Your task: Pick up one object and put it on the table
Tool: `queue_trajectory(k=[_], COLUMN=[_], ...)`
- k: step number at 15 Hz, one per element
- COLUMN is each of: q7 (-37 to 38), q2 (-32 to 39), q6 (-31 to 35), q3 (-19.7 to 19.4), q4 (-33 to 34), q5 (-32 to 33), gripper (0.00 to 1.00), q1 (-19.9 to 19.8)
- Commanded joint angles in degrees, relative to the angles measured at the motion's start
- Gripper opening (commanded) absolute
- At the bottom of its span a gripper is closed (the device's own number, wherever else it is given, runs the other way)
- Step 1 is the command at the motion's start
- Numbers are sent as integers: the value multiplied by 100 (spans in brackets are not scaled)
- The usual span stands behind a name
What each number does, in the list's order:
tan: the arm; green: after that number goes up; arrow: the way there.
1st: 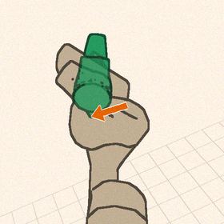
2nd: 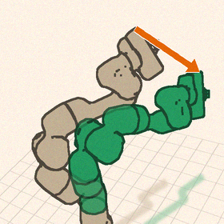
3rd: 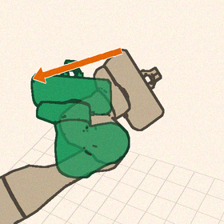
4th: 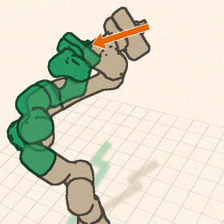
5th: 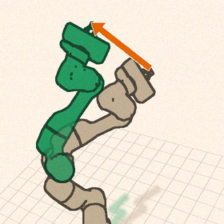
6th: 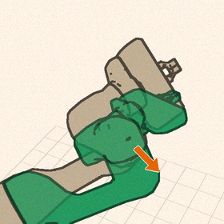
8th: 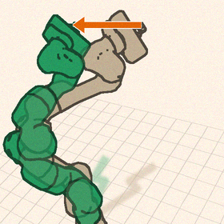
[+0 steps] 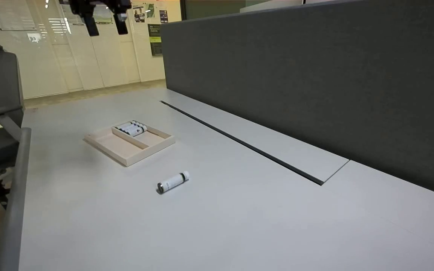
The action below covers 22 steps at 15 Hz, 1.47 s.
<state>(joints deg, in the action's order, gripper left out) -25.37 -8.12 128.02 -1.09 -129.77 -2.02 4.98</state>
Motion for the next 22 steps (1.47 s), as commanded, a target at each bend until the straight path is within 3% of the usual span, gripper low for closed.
queue_trajectory(k=[1, 8, 10, 11, 18, 22], q7=[196, 641, 889, 606, 682, 584], q2=[636, 2079, 2359, 2101, 2412, 2952], q6=[331, 1644, 1287, 1584, 1450, 1796], q3=[469, 882, 863, 949, 954, 899], q4=[191, 299, 490, 151, 417, 628], q5=[-241, -444, -181, -283, -259, -369], gripper=[100, 100, 100, 100, 100, 100], q1=[329, 357, 346, 280, 258, 36])
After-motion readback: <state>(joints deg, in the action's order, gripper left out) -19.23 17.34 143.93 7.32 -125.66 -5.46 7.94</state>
